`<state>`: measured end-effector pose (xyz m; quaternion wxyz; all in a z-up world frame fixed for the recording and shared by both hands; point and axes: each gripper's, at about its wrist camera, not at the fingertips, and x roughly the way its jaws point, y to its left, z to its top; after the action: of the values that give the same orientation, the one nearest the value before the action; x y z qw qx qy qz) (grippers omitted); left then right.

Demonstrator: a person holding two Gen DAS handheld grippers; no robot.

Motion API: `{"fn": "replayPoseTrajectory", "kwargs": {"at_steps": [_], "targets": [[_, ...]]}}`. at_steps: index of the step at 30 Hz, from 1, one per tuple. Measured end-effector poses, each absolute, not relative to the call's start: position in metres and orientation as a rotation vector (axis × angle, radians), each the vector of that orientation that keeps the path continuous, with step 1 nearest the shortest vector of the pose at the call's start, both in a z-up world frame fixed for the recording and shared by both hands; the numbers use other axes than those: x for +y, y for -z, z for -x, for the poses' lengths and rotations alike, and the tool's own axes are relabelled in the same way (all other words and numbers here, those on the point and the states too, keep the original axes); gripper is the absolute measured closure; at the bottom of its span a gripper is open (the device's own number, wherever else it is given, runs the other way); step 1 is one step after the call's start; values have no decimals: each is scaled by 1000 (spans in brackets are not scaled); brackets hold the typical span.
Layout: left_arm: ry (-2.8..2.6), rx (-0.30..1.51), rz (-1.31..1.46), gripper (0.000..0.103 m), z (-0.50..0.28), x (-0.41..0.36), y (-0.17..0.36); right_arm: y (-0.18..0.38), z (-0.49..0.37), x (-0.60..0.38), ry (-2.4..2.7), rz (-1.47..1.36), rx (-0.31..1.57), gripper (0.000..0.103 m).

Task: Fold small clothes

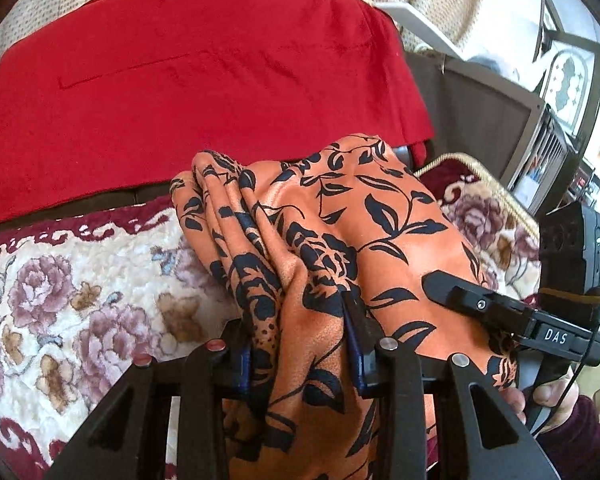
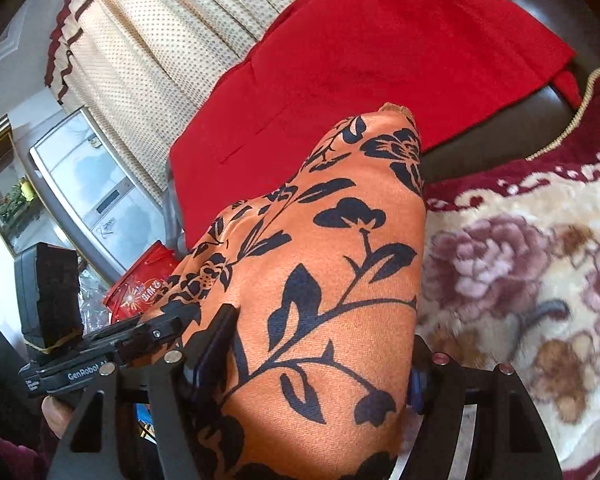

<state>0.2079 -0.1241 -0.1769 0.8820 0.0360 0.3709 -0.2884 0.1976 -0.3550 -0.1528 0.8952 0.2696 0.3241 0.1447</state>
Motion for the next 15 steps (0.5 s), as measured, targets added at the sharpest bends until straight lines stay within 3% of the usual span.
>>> {"fn": "replayPoseTrajectory", "kwargs": {"at_steps": [15], "targets": [[519,848,-169,70,-211,-131,204,198,-224,-350,-243,-620,841,29]]}}
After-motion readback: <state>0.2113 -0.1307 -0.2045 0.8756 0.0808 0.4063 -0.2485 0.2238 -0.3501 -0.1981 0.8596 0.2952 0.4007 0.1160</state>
